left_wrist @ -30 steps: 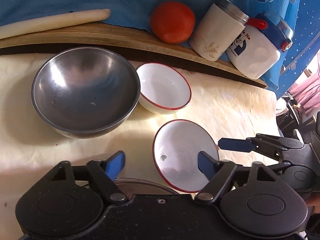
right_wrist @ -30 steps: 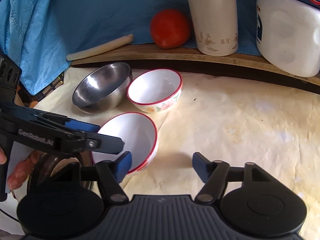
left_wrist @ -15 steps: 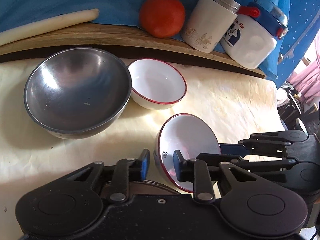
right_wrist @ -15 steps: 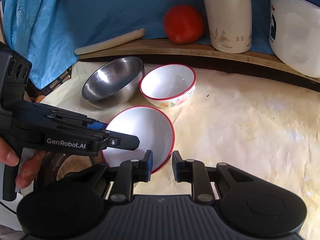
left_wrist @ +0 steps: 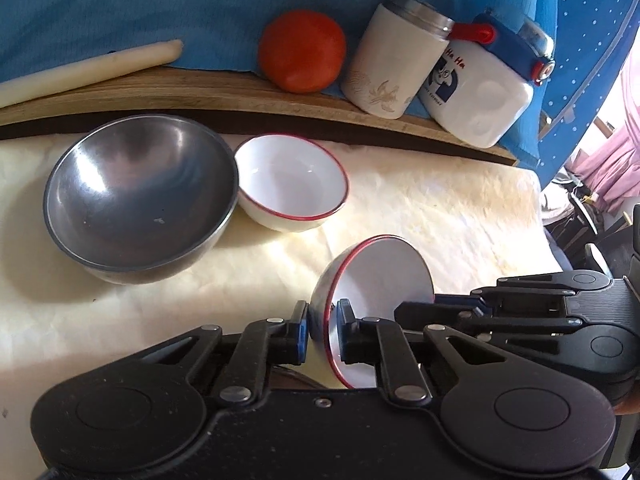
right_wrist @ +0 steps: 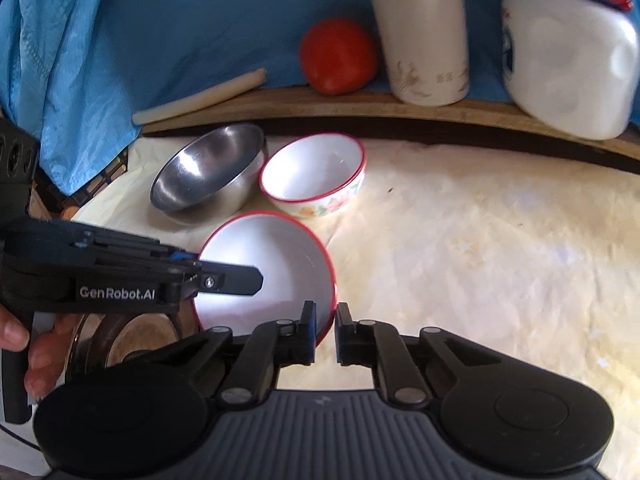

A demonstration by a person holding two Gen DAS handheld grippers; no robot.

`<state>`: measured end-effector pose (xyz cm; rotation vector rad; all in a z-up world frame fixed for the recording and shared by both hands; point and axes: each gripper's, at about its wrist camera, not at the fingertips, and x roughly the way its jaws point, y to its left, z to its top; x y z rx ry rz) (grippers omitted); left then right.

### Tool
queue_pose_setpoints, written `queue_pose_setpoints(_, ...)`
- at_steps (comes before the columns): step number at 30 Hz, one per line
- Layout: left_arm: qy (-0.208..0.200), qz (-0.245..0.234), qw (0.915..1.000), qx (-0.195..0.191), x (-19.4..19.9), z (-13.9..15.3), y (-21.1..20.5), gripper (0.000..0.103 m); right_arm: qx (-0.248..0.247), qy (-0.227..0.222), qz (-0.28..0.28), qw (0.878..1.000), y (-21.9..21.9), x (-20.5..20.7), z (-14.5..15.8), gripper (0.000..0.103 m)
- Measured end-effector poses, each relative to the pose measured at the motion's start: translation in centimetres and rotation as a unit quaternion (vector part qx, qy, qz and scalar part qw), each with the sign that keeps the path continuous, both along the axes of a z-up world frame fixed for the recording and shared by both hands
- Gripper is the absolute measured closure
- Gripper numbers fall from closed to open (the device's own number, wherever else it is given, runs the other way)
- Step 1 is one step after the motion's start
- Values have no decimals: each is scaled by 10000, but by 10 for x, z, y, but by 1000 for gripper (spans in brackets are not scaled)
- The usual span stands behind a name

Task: Organize plates and bowls
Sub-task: 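Close both grippers on the white bowl's rim and lift it, then carry the white bowl with both grippers over the steel bowl and lower it inside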

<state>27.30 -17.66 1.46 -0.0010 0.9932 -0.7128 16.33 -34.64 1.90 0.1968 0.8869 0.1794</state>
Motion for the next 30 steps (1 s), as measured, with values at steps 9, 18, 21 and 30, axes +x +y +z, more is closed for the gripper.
queue_pose_setpoints(9, -144, 111, 9996, -214, -9, 10, 2, 89, -145, -233, -113, 9996, 0, -6, 11, 97)
queue_pose_setpoints(18, -595, 528, 9955, -511, -3, 43, 26, 89, -283, -755, 103, 9967, 17, 12, 47, 97)
queue_pose_setpoints(21, -728, 712, 9930, -596, 3, 53, 37, 89, -289, -917, 182, 9952, 25, 25, 58, 97)
queue_pose_setpoints(30, -736, 1292, 9865, -681, 35, 60, 76, 88, -325, -950, 528, 9935, 65, 70, 67, 98)
